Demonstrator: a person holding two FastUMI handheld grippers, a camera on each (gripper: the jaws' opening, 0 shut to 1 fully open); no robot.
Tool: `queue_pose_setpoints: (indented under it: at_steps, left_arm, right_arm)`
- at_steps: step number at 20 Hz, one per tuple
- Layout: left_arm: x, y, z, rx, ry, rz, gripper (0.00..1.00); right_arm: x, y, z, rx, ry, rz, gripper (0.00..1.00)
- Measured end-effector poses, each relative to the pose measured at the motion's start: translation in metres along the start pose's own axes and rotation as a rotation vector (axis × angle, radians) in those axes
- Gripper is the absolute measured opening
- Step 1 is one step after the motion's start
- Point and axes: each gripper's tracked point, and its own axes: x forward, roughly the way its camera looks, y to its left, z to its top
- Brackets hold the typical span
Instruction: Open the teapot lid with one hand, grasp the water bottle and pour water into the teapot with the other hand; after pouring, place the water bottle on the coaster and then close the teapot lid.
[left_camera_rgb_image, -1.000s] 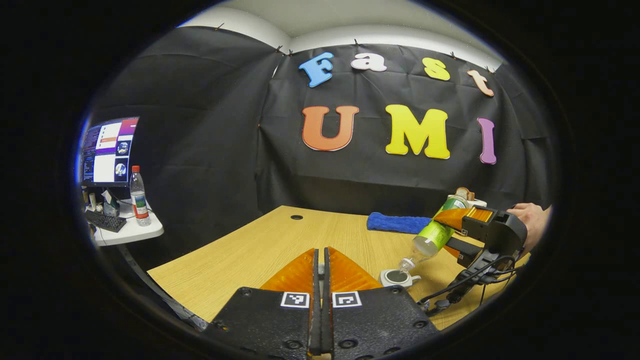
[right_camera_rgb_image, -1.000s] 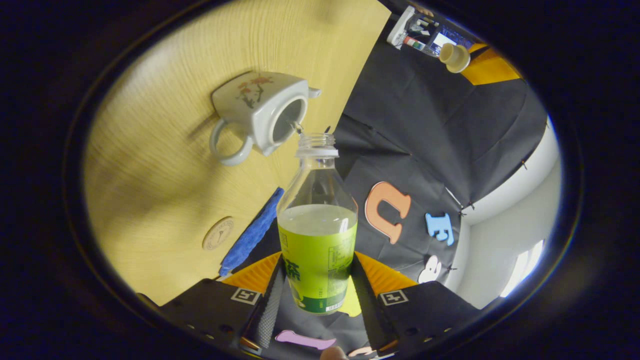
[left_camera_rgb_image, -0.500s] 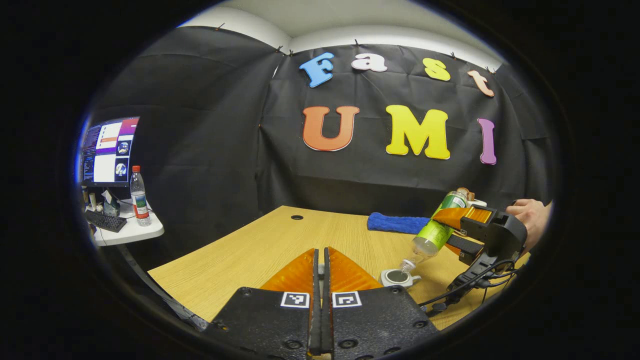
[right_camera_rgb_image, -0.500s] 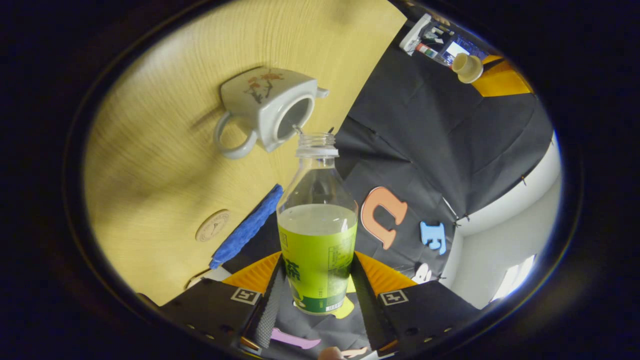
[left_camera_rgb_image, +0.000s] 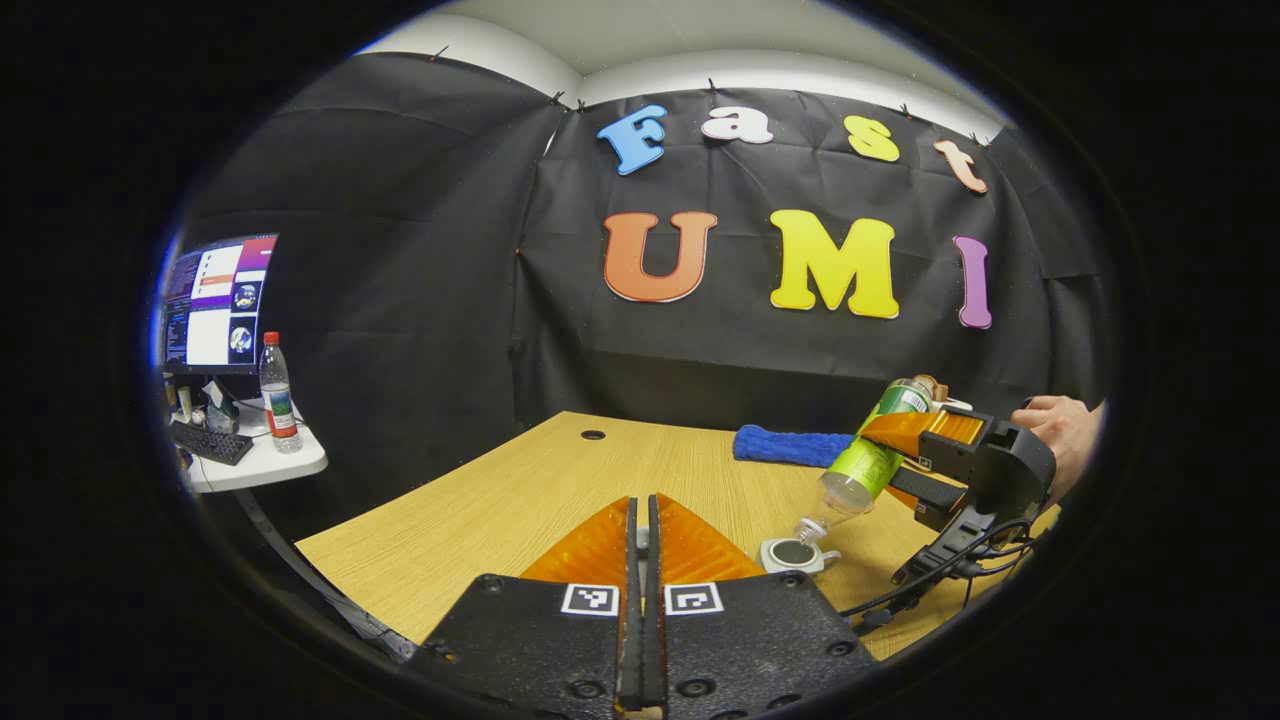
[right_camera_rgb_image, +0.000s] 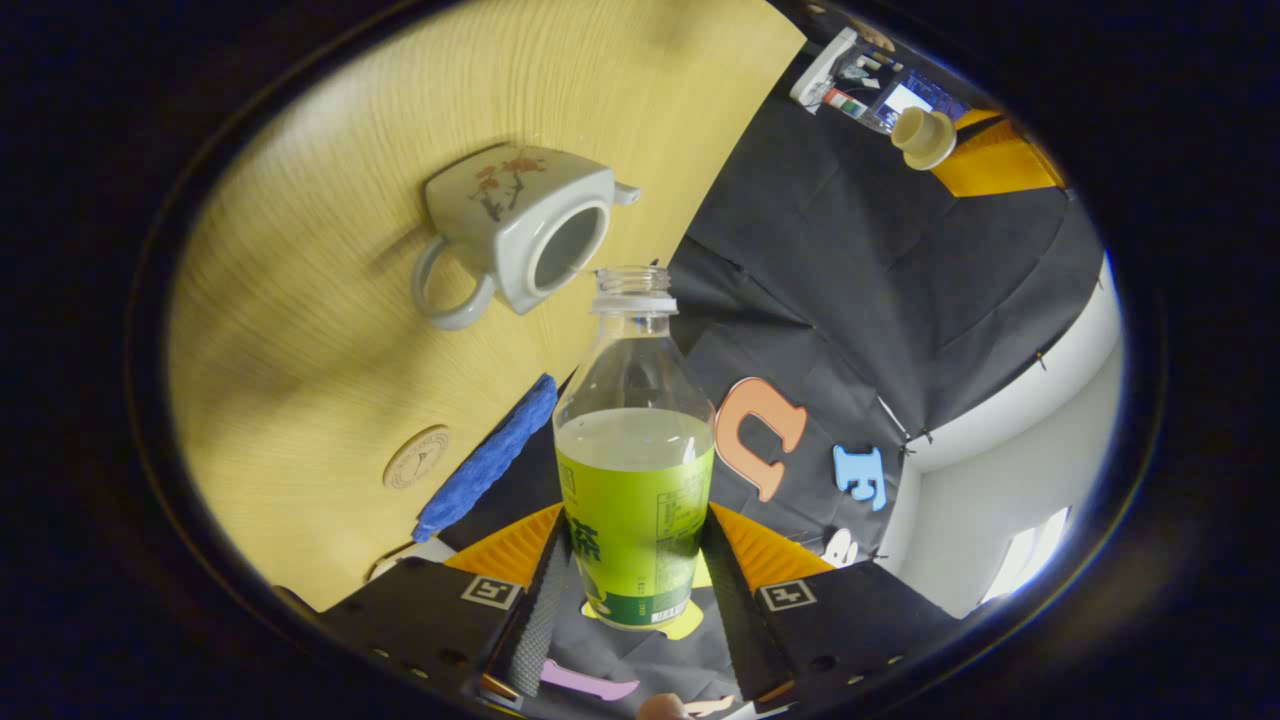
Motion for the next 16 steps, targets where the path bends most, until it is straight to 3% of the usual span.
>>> queue_pose_setpoints:
  at_steps: [4,12,16]
  left_arm:
    - [0.002,0.002,-0.002,-0.007,0.001,0.01,0.02]
    - [0.002,-0.006,0.001,0.006,-0.01,0.006,0.02]
    - [0.0,-0.02,0.005,0.03,-0.023,-0.015,0.02]
  right_arm:
    - [0.0,0.013,-0.003,0.127,0.003,0.041,0.71]
    - [-0.017,0.069,0.02,0.887,-0.004,0.348,0.72]
    - [-0.027,0.072,0.018,1.185,0.008,0.398,0.73]
